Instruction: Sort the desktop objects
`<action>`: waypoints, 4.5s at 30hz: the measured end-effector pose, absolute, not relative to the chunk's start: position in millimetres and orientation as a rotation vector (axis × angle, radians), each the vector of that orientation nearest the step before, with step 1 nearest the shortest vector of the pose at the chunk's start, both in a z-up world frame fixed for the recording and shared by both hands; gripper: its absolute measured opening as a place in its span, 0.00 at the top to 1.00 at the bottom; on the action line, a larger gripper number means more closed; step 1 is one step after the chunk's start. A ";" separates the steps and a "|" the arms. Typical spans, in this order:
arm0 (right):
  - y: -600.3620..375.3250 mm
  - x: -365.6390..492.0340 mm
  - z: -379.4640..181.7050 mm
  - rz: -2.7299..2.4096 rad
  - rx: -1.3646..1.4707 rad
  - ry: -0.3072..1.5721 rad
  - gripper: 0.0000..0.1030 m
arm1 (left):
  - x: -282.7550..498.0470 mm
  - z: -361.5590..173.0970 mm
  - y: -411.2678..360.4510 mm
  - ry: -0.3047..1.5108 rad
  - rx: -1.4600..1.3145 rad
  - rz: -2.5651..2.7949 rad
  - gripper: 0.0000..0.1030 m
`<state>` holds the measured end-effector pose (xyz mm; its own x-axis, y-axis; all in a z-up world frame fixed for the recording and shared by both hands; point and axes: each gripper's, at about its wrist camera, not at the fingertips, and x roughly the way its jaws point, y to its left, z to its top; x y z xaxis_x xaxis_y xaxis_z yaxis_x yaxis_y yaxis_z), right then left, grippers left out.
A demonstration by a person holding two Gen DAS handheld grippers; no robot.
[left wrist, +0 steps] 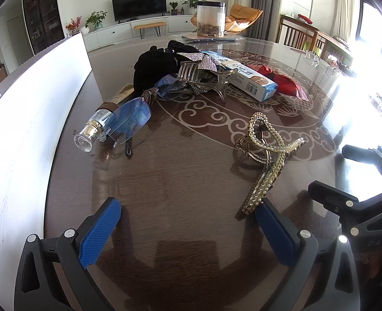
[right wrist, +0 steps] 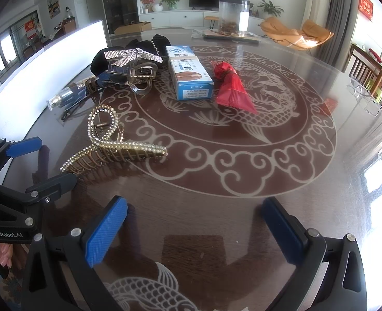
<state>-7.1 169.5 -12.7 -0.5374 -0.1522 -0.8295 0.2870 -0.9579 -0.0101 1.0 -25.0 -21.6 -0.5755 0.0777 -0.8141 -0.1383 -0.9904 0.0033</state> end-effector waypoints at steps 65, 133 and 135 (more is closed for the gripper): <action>169.4 -7.2 -13.3 -2.545 1.351 0.212 0.00 | -14.2 20.2 -65.7 -0.005 -1.273 2.851 0.00; 161.1 6.4 -2.4 -2.418 1.324 -0.169 0.00 | -3.6 -16.0 -74.4 -0.043 -1.359 2.857 0.74; 137.8 -3.6 -3.2 -2.427 1.345 -0.105 0.00 | -2.7 -16.1 -72.9 -0.026 -1.362 2.860 0.74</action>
